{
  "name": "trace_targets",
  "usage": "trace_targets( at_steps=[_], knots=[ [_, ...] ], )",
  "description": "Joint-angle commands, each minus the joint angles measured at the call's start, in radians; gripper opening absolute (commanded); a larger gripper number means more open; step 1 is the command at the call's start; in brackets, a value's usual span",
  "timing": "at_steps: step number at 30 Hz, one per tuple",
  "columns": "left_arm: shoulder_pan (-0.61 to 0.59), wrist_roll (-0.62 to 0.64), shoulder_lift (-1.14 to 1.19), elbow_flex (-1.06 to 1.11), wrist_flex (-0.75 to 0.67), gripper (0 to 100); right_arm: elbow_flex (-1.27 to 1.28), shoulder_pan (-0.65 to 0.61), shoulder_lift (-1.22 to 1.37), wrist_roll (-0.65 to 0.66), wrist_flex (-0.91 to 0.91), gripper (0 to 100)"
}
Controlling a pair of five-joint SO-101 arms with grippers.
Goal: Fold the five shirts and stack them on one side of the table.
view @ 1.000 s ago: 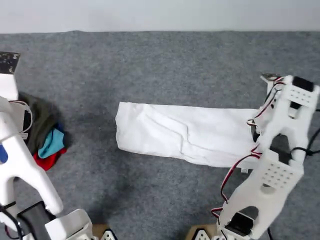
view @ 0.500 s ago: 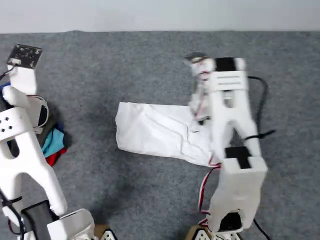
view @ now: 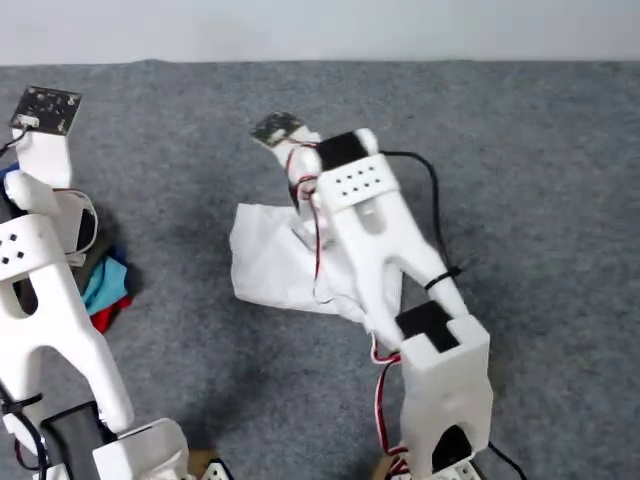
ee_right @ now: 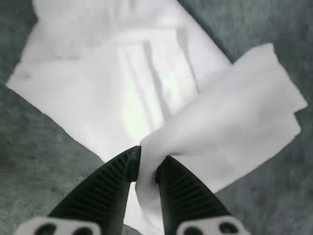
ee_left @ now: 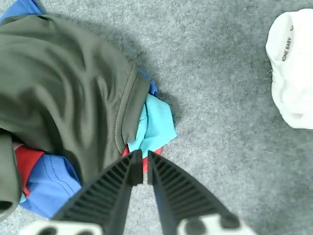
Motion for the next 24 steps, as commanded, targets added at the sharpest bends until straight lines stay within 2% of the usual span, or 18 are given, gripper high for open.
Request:
trace_targets(
  at_steps=[1, 19, 21, 24],
  knots=[
    [0.005, 0.009, -0.041, -0.004, -0.015, 2, -0.015, -0.042, -0.064, -0.008, -0.062, 0.9],
    [0.005, 0.009, -0.041, -0.004, -0.015, 2, -0.015, -0.160, 0.050, 0.002, -0.223, 1.2],
    [0.005, 0.009, -0.041, -0.002, -0.015, 2, -0.015, -0.179, 0.048, 0.002, -0.234, 3.5],
    [0.005, 0.011, -0.041, -0.002, -0.015, 2, -0.015, -0.206, 0.042, -0.005, -0.234, 13.2]
  ],
)
